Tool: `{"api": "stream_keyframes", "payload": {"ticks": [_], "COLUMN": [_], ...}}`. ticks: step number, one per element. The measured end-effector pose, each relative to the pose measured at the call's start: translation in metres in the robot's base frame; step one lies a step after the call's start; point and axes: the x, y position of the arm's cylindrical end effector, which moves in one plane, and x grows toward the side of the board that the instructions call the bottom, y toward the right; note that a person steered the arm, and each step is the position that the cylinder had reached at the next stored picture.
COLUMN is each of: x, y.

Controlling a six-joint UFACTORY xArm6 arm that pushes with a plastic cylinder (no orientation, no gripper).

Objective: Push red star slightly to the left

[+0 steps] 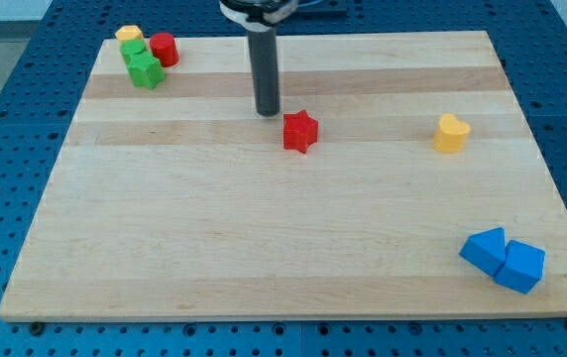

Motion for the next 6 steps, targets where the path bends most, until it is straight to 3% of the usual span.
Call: {"api": "stream_keyframes", "payload": {"ticks": [2,3,4,6], "x": [0.003,0.028,0.055,0.056], "y": [0.066,0.088,0.087,0.054]}}
